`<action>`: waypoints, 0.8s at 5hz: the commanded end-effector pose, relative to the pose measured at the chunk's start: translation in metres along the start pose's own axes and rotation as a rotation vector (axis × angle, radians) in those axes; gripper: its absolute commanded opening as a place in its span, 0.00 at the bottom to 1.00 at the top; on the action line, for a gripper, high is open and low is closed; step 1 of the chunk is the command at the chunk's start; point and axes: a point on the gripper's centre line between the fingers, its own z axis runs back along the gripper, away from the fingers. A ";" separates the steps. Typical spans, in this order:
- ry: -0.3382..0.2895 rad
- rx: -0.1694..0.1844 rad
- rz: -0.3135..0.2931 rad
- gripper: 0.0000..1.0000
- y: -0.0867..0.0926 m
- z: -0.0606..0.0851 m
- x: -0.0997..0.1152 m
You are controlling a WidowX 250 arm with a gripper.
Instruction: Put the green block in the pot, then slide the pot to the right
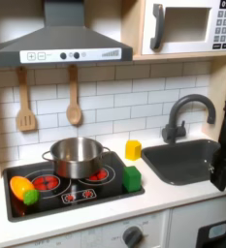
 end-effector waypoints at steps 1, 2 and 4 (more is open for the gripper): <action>0.002 0.000 0.000 1.00 0.000 0.000 0.000; -0.009 0.016 0.004 1.00 0.001 -0.002 0.012; -0.008 0.052 -0.013 1.00 0.007 -0.009 0.034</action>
